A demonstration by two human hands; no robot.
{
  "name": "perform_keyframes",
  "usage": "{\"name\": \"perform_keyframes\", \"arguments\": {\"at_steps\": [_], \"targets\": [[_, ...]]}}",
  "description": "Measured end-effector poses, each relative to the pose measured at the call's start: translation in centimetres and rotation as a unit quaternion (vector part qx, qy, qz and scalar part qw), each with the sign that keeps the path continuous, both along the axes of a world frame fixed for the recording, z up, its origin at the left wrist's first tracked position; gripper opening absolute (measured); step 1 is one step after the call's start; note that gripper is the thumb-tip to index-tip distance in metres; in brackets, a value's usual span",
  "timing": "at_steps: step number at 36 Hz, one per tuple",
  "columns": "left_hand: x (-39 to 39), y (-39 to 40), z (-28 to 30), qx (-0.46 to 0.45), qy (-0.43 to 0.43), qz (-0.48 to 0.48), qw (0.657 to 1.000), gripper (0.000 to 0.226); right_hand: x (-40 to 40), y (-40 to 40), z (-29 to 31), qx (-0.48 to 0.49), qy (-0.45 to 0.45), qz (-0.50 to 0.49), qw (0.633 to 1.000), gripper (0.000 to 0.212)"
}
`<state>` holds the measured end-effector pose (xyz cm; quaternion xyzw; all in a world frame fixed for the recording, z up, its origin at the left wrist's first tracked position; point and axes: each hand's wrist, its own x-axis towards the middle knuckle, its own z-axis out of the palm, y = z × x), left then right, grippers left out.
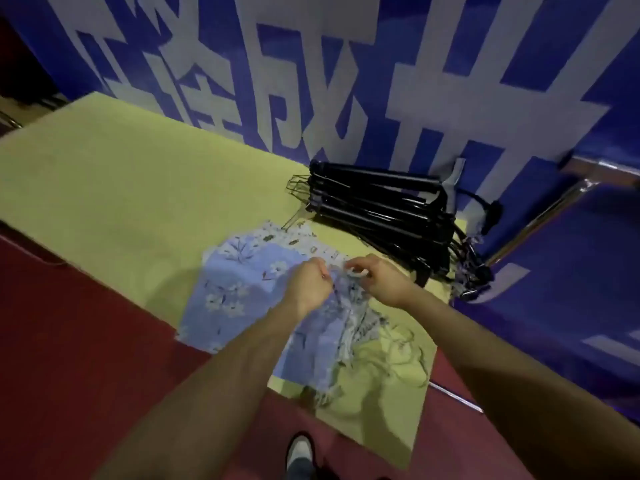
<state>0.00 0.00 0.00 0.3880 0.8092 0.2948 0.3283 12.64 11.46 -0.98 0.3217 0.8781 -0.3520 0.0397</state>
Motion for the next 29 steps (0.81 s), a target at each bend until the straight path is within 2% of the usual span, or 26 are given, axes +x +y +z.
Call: {"name": "perform_keyframes", "arguments": {"at_steps": [3, 5, 9, 12, 17, 21, 25, 29], "targets": [[-0.7, 0.0, -1.2, -0.055, 0.034, -0.03, 0.997, 0.025, -0.8, -0.4, -2.4, 0.035, -0.065, 0.038, 0.997, 0.055], [-0.9, -0.1, -1.8, -0.079, 0.041, -0.067, 0.994, 0.037, -1.0, -0.9, -3.5, 0.045, -0.066, 0.032, 0.996, 0.053], [-1.2, 0.3, -2.0, -0.107, 0.042, -0.114, 0.987, 0.037, -1.7, -1.2, -4.1, 0.074, 0.01, -0.038, 0.996, 0.024], [-1.4, 0.7, -1.3, -0.12, 0.06, -0.111, 0.985, 0.036, -2.7, -1.5, -3.2, 0.031, 0.066, -0.102, 0.992, 0.01], [-2.2, 0.9, 0.2, -0.096, 0.102, -0.149, 0.979, 0.042, -3.9, -1.6, -1.5, -0.036, 0.114, -0.173, 0.978, 0.033], [-3.2, 0.1, 1.9, -0.077, 0.138, -0.161, 0.974, 0.037, -4.1, -1.2, 0.5, -0.083, 0.17, -0.206, 0.96, 0.027], [-3.5, -0.4, 4.2, -0.029, 0.227, -0.162, 0.96, 0.031, -4.1, -1.2, 1.6, -0.053, 0.19, -0.215, 0.956, 0.032], [-3.5, -0.8, 5.7, 0.001, 0.323, -0.203, 0.924, 0.031, -4.2, -1.7, 2.6, -0.034, 0.23, -0.213, 0.949, 0.024]]}}
